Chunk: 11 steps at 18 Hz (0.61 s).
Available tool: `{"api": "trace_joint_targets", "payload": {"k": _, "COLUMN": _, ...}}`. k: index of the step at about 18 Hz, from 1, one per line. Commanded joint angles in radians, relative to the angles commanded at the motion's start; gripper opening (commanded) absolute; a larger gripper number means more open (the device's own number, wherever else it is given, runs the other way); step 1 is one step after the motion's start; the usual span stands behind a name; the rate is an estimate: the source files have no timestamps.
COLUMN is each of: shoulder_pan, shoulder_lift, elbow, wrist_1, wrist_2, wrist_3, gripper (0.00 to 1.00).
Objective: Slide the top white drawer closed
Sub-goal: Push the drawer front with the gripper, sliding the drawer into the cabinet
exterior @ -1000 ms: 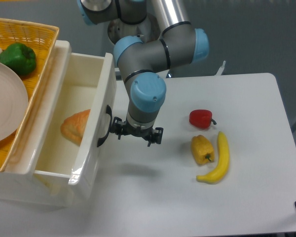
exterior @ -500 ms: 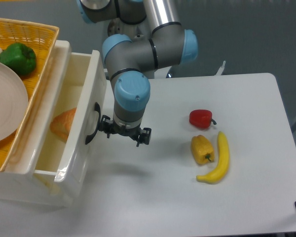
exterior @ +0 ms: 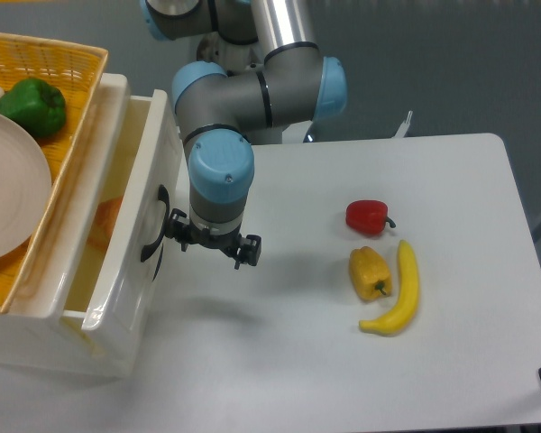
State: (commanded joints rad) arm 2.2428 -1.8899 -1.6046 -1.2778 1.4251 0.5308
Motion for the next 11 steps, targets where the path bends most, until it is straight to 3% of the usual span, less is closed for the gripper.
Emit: {"api": "trace_joint_targets", "payload": {"k": 11, "shoulder_pan": -0.023, "shoulder_lift": 0.012, "elbow": 0.005, "wrist_1": 0.0, "wrist_2": 0.005, "wrist_3": -0.002, "gripper": 1.0}}
